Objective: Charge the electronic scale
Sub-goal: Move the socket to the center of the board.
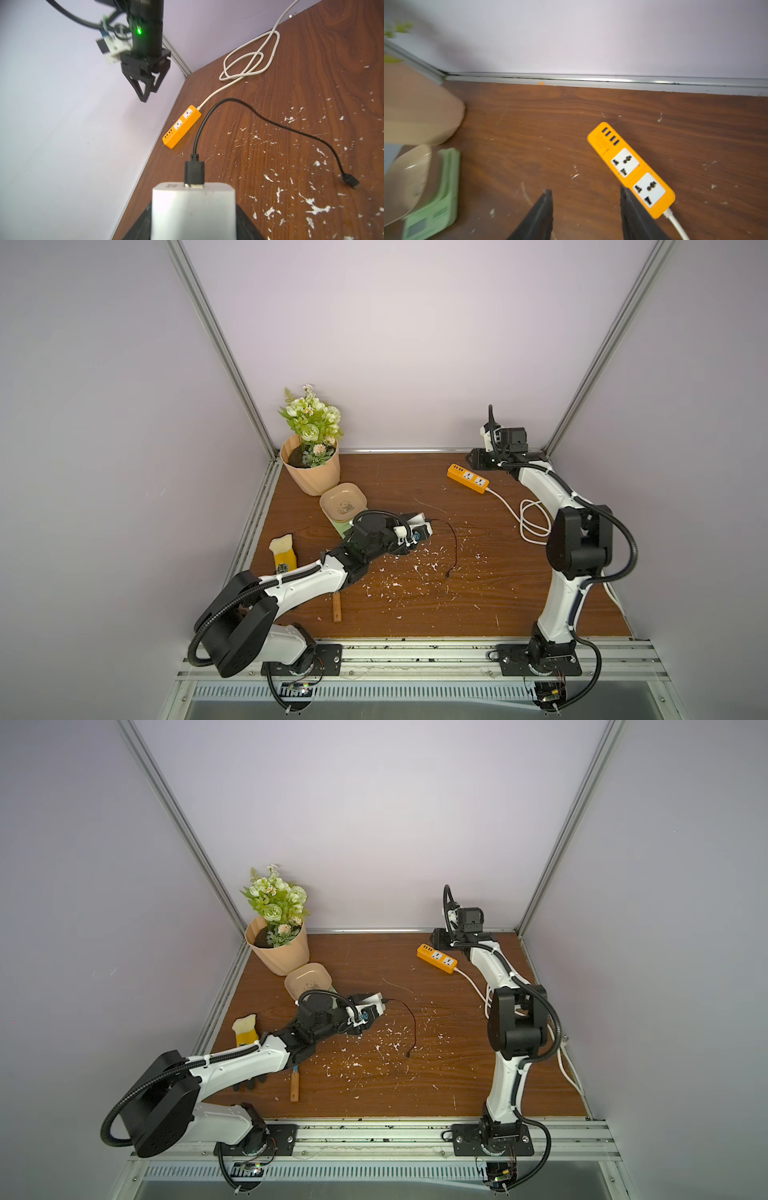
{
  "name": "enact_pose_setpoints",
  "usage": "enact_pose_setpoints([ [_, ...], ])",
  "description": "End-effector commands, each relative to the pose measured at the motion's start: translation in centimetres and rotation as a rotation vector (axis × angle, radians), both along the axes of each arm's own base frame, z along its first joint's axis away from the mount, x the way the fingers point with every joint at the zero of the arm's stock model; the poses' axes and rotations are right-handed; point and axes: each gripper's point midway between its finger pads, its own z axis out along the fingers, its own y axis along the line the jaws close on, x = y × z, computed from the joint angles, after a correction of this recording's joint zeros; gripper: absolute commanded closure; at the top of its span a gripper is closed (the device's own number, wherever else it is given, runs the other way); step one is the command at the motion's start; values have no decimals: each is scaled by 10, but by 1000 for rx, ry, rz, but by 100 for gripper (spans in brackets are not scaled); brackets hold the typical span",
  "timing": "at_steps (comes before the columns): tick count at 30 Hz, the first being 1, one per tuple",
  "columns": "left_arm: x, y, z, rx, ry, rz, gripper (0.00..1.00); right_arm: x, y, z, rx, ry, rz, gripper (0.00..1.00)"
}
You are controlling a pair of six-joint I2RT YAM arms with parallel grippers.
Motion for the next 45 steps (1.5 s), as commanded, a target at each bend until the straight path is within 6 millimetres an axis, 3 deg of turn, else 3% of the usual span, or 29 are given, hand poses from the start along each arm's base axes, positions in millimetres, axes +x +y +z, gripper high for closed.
enact_pose_setpoints([
  [1,-12,-2,19,-53,-19,-8,76,20,-16,-16,-41,54,-92,44],
  [4,-18,-3,18,-38,-16,-5,76,41,-14,-36,-41,82,-95,44],
  [11,-30,2,28,-74,-11,-20,76,73,-17,-56,-58,77,-117,39],
  [19,-32,9,37,-84,-31,-2,75,76,3,-81,29,131,-30,44],
  [27,-35,12,44,-90,-46,0,75,62,16,-100,28,185,15,46],
  [34,-35,14,46,-89,-49,6,75,35,48,-104,33,224,120,46],
  [39,-35,14,45,-84,-47,6,74,11,71,-99,25,237,180,47],
  [45,-36,17,46,-86,-53,14,74,-38,107,-98,3,257,279,48],
])
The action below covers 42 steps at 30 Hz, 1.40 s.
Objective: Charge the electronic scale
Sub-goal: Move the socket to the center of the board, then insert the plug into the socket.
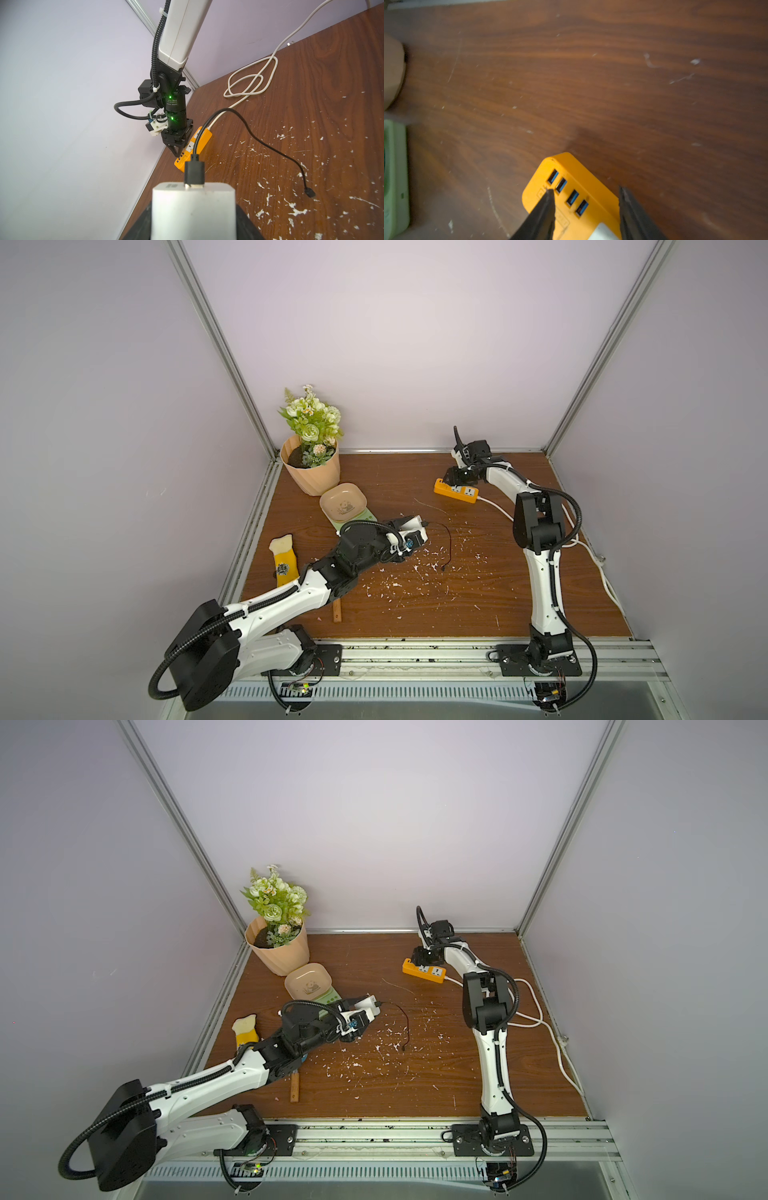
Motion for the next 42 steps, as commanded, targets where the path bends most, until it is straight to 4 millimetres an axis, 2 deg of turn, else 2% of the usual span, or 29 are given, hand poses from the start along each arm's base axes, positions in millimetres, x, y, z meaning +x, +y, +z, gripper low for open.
enact_pose_setpoints([
  [1,-5,2,10,-22,-28,-1,74,-38,34,14,23,16,116,48],
  [4,-5,3,8,-21,-28,1,74,-65,48,19,24,21,158,49],
  [7,-4,4,4,-22,-27,4,73,-81,52,37,34,-3,160,49],
  [9,-3,3,2,-27,-22,10,73,-89,52,57,65,-22,148,51],
  [12,0,2,-2,-38,-16,18,70,-111,56,99,137,-89,156,52],
  [14,4,2,-6,-43,-8,36,71,-130,59,130,187,-143,175,51],
  [17,9,1,-6,-56,-2,53,71,-162,63,164,266,-196,219,50],
  [23,13,-1,4,-116,-13,50,71,-229,70,208,428,-290,355,36],
  [25,11,-4,10,-140,-15,33,71,-249,76,216,479,-317,423,32],
  [28,7,-7,19,-176,-14,6,71,-268,82,220,506,-345,487,30],
  [32,2,-10,30,-220,-14,-26,71,-281,86,216,534,-347,525,28],
  [38,1,-11,35,-235,-10,-38,71,-300,99,214,549,-355,602,28],
  [42,1,-10,38,-242,-12,-35,71,-302,102,217,548,-374,610,29],
])
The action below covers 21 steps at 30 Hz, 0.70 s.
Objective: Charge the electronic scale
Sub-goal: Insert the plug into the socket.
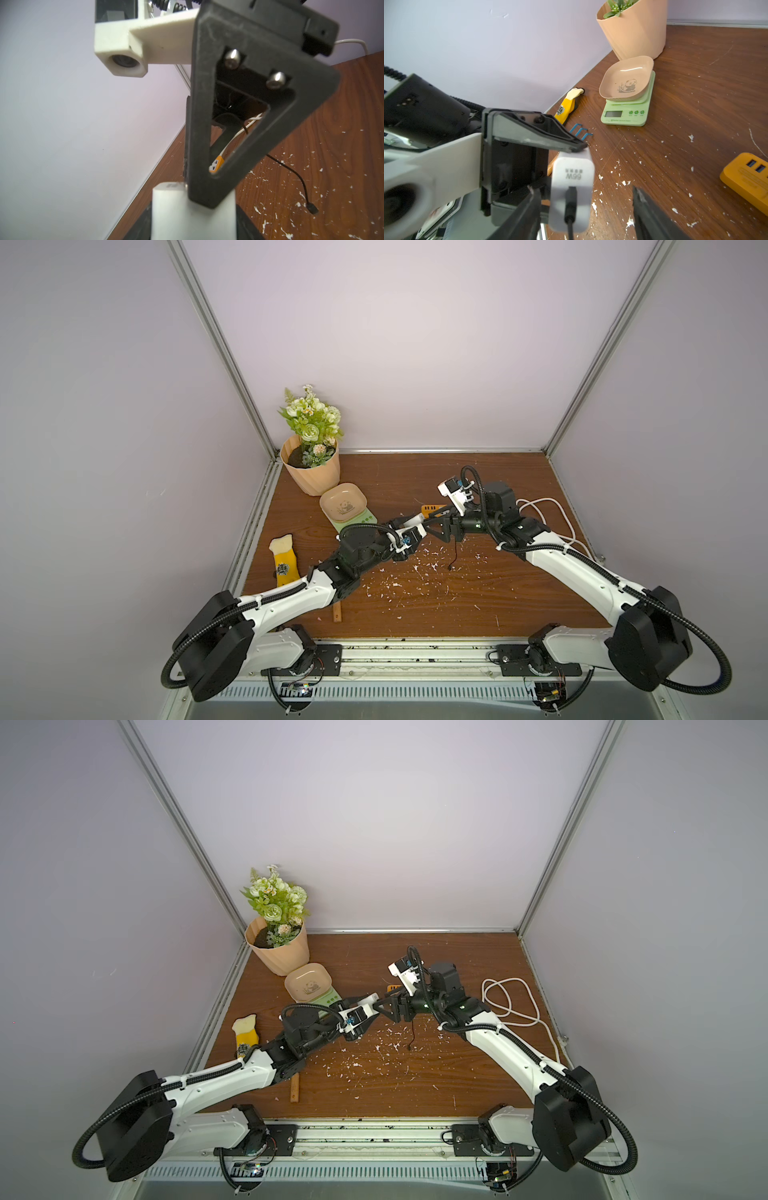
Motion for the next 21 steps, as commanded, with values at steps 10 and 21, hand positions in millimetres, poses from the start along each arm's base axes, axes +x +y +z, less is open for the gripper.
enact_pose_setpoints([
  [10,-2,0,38,-94,-65,-12,71,-7,13,21,59,-61,65,41],
  [21,2,2,43,-109,-66,11,61,-4,15,21,71,-41,54,83],
])
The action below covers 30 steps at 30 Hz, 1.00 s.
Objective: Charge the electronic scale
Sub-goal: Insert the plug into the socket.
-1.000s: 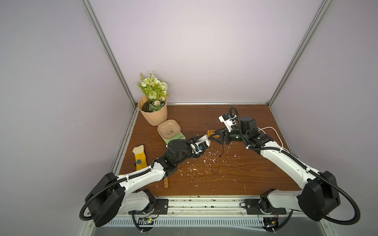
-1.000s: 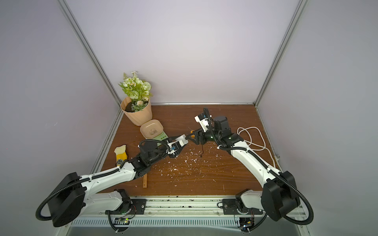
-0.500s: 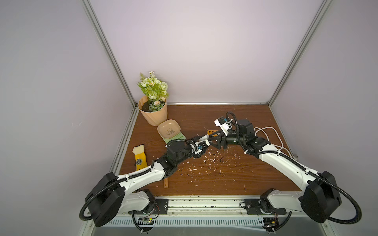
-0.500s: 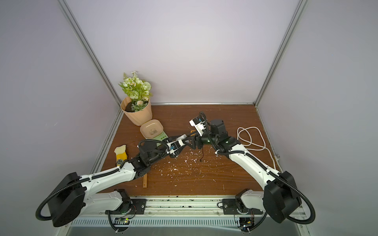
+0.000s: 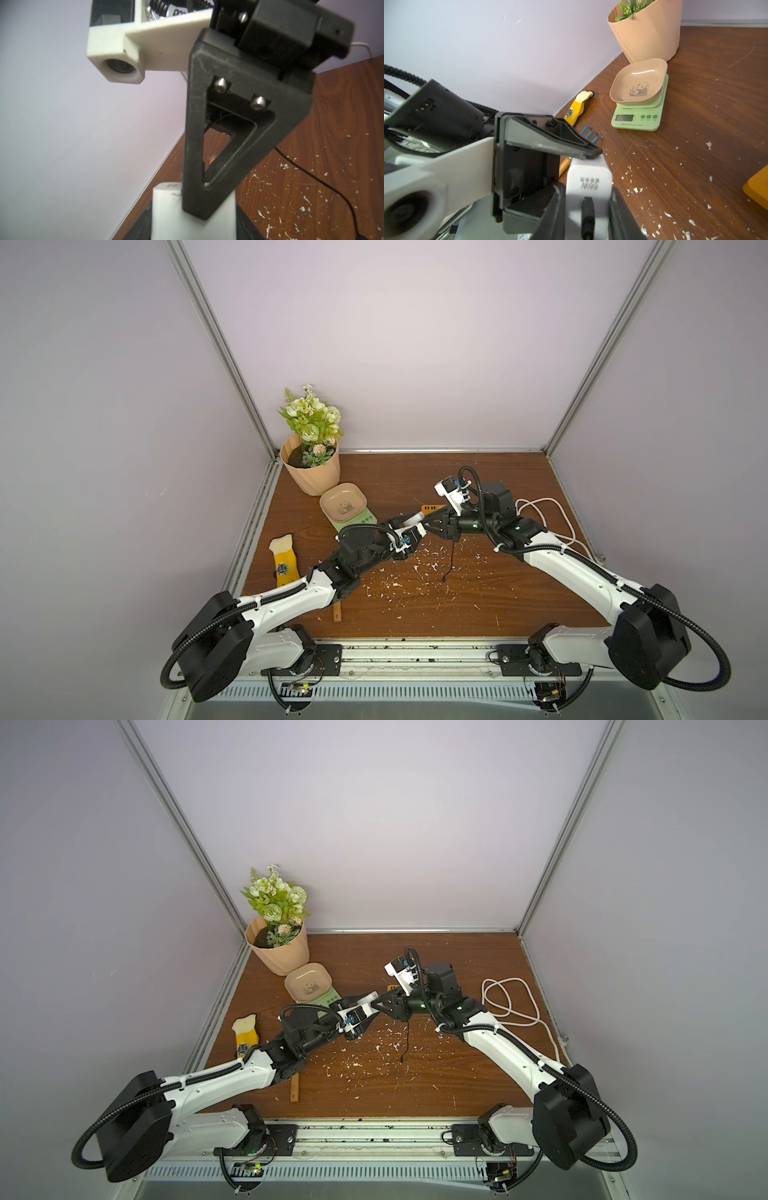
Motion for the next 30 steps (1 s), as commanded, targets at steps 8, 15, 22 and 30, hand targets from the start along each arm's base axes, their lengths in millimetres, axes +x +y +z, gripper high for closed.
enact_pose_setpoints([
  [8,5,11,46,-128,-60,57,20,31,-10,13,-80,-109,-163,91],
  [15,6,36,50,-165,-63,125,11,88,-56,-8,-349,-110,-529,91],
  [22,19,59,44,-219,-22,226,10,135,-80,-31,-502,-58,-770,92],
  [30,16,65,36,-217,-25,238,9,164,-86,-65,-606,23,-904,92],
])
